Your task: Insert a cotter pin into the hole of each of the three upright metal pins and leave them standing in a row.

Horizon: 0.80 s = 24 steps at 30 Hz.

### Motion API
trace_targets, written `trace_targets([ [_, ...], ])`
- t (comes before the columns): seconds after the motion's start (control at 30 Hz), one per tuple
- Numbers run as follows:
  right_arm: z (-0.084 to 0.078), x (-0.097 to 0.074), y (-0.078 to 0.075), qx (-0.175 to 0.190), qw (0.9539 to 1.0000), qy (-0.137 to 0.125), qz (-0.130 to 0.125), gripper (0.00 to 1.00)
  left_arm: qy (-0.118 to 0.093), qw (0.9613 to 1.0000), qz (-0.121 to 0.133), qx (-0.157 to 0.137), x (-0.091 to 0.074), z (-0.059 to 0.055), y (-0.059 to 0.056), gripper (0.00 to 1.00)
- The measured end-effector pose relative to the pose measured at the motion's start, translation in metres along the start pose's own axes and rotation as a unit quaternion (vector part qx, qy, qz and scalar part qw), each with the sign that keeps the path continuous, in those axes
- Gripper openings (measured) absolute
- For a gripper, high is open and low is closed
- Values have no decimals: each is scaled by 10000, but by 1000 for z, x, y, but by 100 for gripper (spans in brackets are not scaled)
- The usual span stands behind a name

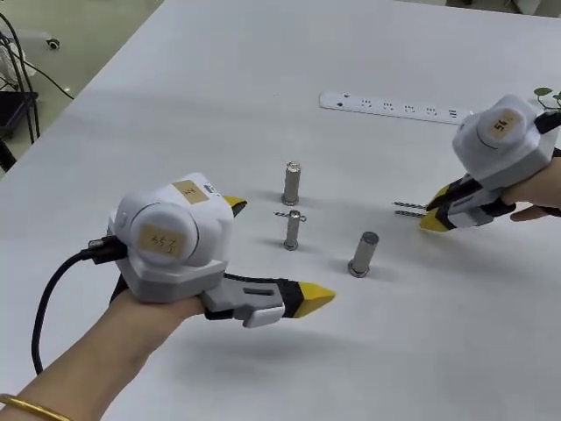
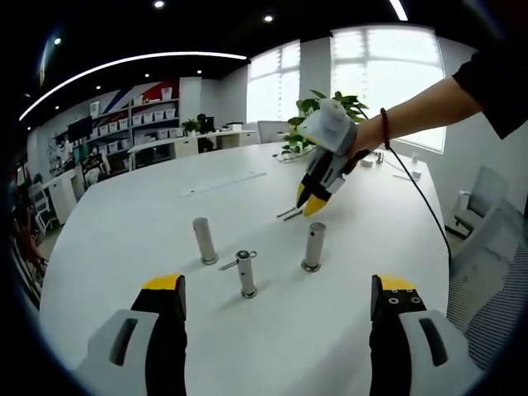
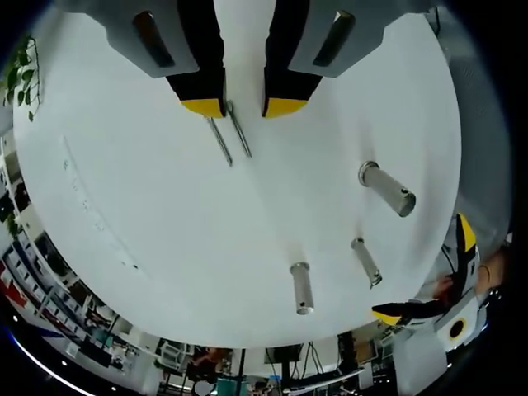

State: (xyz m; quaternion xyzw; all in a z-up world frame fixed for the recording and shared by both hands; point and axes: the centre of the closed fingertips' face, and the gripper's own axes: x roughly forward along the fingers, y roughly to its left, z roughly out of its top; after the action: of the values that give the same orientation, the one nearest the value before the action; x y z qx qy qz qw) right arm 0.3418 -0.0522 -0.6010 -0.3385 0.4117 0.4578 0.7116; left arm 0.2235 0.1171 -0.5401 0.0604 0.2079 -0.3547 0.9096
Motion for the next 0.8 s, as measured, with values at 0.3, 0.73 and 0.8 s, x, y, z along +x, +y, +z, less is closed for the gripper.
trace_targets([
  [0.3, -3, 7, -1, -296, 9986, 282, 342, 9, 3, 10000, -4, 2, 0, 0, 0, 91],
  [0.73, -8, 10, -6, -294, 9973, 535, 400, 0, 42, 10000, -44, 10, 1, -1, -3, 91],
  [0.8, -8, 9, -7, -105, 9975, 590, 387, 0, 40, 10000, -57, 14, 1, 0, -3, 91],
])
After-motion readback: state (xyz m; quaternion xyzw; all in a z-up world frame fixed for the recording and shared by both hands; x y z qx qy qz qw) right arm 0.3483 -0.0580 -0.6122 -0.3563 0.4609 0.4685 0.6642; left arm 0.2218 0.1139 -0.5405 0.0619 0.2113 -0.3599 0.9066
